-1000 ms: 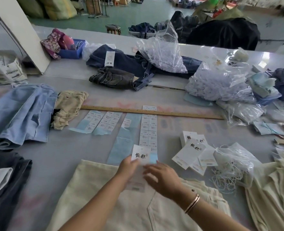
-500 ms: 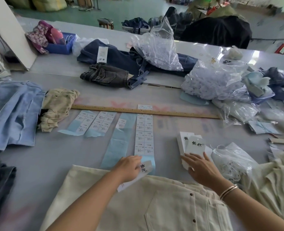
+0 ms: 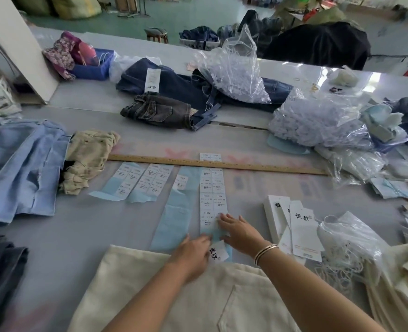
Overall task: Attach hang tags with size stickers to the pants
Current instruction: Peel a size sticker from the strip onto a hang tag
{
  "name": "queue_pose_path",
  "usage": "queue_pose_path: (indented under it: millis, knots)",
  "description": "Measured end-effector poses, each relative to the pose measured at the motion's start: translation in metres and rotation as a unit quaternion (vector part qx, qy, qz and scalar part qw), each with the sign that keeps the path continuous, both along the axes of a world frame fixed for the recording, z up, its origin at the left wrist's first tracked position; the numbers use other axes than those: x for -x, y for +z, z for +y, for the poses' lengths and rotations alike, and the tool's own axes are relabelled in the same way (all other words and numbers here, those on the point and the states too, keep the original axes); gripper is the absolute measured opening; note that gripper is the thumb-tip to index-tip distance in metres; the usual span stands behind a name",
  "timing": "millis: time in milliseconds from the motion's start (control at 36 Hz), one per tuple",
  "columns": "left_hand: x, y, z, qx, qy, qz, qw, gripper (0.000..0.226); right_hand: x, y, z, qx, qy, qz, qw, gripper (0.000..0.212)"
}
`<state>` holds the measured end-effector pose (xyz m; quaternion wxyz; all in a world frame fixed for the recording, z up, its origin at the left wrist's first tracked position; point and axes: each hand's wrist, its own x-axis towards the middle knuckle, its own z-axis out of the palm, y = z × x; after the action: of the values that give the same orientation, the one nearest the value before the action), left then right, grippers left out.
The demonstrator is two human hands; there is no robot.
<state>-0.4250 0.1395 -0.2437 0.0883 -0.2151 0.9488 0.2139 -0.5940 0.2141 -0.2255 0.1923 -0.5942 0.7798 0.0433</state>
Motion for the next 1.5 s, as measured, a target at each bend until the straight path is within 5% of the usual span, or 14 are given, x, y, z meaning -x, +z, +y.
queue_pose_path:
  millis: [56,194,444,694,778,1000,1083,1250,1500]
  knots:
    - [0.000,-0.001,-0.002,-0.012,0.000,0.002,1.000,0.046,0.001,-0.006,0.003,0.014,-0.016,-0.009,1.000,0.057]
    - [-0.003,-0.007,-0.001,-0.018,0.007,0.015,1.000,0.056,-0.003,-0.010,0.014,0.222,0.050,0.016,0.974,0.031]
    - [-0.005,-0.009,0.002,-0.005,0.010,0.021,1.000,0.052,-0.010,-0.005,0.004,0.121,-0.049,0.061,0.990,0.028]
    - [-0.005,-0.006,0.003,-0.005,0.011,0.021,1.000,0.046,-0.009,0.007,-0.013,0.092,-0.187,-0.024,0.978,0.008]
    - [-0.005,-0.005,0.003,0.000,0.008,0.018,1.000,0.047,-0.002,0.014,-0.020,0.054,-0.171,-0.046,0.983,0.008]
    - [-0.005,-0.007,0.004,0.025,-0.007,-0.003,1.000,0.051,-0.001,0.021,-0.027,0.022,0.008,0.107,0.994,0.028]
    - [-0.005,-0.008,0.004,0.041,-0.007,-0.002,0.999,0.052,0.001,0.022,-0.024,0.021,0.056,0.101,0.993,0.033]
    - [-0.004,-0.011,0.003,0.026,0.007,0.011,1.000,0.052,0.007,0.010,-0.017,0.054,-0.017,0.026,0.998,0.036]
    - [-0.005,-0.010,0.004,0.001,0.017,0.018,1.000,0.052,0.010,0.013,-0.023,0.067,-0.061,0.034,0.995,0.023]
